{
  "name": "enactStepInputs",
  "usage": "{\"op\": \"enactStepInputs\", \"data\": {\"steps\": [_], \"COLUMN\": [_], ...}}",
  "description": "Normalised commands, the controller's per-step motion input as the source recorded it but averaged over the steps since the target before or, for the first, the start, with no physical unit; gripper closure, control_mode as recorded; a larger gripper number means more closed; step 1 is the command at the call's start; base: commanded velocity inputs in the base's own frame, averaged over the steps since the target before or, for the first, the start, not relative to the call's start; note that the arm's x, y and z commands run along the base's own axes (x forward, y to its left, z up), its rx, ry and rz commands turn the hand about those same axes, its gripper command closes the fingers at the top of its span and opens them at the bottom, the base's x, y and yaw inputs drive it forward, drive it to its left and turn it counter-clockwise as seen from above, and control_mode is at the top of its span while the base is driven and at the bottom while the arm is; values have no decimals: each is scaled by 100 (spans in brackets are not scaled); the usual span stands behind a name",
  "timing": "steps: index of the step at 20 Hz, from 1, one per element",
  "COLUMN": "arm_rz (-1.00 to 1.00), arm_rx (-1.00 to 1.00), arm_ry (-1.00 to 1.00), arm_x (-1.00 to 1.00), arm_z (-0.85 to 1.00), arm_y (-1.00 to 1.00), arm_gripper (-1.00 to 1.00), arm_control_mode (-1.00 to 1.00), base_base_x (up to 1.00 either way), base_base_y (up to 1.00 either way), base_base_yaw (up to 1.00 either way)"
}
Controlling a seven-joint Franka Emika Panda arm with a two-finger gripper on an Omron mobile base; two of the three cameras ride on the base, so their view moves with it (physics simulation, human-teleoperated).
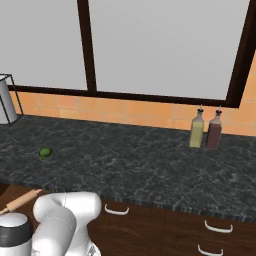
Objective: Pick the rolling pin from the drawer and place it on the counter.
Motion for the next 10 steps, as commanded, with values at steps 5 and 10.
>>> {"op": "enactStepInputs", "data": {"steps": [5, 10], "arm_rz": [17, 16], "arm_rx": [0, -1], "arm_ry": [10, 10], "arm_x": [-12, -77], "arm_z": [-39, -30], "arm_y": [-22, -56], "arm_gripper": [-100, -100], "arm_control_mode": [-100, -100], "base_base_x": [0, 0], "base_base_y": [0, 0], "base_base_yaw": [0, 0]}}
